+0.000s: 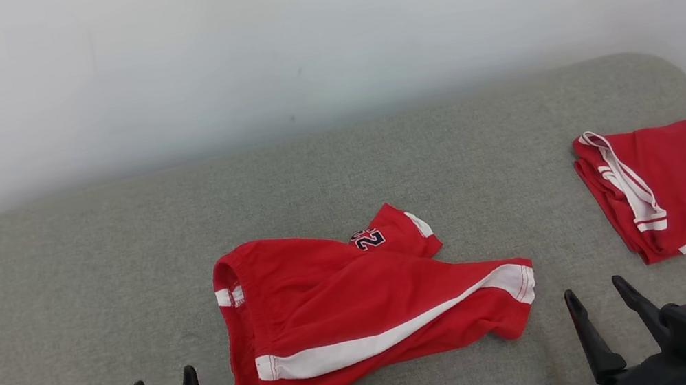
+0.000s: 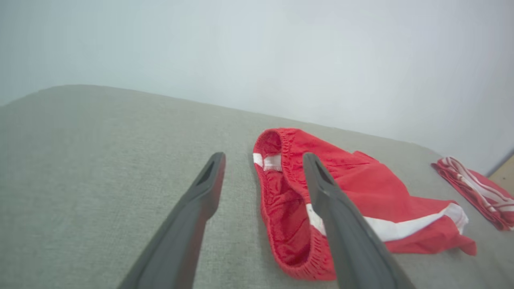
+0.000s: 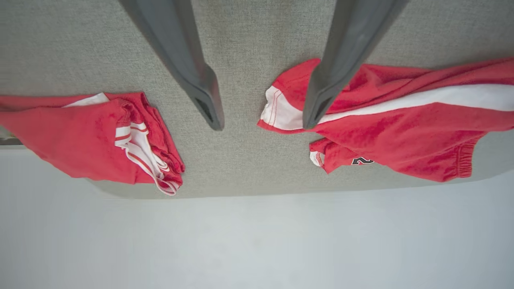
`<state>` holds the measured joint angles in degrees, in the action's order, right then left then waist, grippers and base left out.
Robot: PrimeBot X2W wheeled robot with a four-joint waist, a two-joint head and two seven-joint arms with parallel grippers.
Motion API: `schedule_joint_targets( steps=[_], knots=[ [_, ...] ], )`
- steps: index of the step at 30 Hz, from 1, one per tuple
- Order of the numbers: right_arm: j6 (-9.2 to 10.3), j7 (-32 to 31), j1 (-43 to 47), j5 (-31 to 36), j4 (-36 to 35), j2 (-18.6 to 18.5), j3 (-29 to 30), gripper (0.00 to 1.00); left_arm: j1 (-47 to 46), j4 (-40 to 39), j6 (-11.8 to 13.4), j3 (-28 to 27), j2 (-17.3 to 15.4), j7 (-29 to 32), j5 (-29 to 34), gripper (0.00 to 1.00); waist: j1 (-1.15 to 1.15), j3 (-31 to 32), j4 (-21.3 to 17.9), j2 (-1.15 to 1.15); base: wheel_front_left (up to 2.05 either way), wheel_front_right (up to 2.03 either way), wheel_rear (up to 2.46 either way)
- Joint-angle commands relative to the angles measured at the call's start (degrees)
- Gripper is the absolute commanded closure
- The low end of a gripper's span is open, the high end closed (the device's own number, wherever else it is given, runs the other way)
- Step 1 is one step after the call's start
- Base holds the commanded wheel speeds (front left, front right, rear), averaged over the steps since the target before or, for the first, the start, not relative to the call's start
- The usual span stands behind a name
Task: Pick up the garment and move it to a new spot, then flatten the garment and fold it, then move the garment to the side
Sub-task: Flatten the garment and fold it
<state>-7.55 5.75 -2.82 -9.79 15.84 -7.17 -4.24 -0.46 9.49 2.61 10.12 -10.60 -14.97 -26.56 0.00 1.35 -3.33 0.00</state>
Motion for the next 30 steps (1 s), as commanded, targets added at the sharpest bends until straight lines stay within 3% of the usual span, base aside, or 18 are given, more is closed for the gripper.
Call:
schedule_joint_targets(
  steps=[1, 5, 12, 30],
  knots=[
    [0.15, 0.5, 0.6, 0.5, -0.1, 0.2, 0.1, 0.00, 1.5, -0.6, 0.3, -0.2, 0.6, -0.2, 1.1, 0.00, 0.00, 0.5, 0.4, 0.00, 0.00, 0.00, 0.00],
    [0.15, 3.6, 0.5, 0.6, 0.6, 0.9, 1.0, 0.00, 4.8, -5.0, -0.1, -4.7, 2.4, -0.2, 5.9, 0.00, 0.00, 1.6, 0.7, 0.00, 0.00, 0.00, 0.00],
    [0.15, 7.8, -0.4, 0.9, 4.0, 0.9, 0.9, 0.00, 8.5, -5.8, -3.6, -8.5, 4.4, -0.2, 12.0, 0.00, 0.00, 3.0, 1.2, 0.00, 0.00, 0.00, 0.00],
    [0.15, 9.2, -1.0, 0.3, 7.9, 0.6, 1.2, 0.00, 9.3, -2.2, -7.1, -10.4, 6.8, -0.2, 16.1, 0.00, 0.00, 3.1, 1.7, 0.00, 0.00, 0.00, 0.00]
  ],
)
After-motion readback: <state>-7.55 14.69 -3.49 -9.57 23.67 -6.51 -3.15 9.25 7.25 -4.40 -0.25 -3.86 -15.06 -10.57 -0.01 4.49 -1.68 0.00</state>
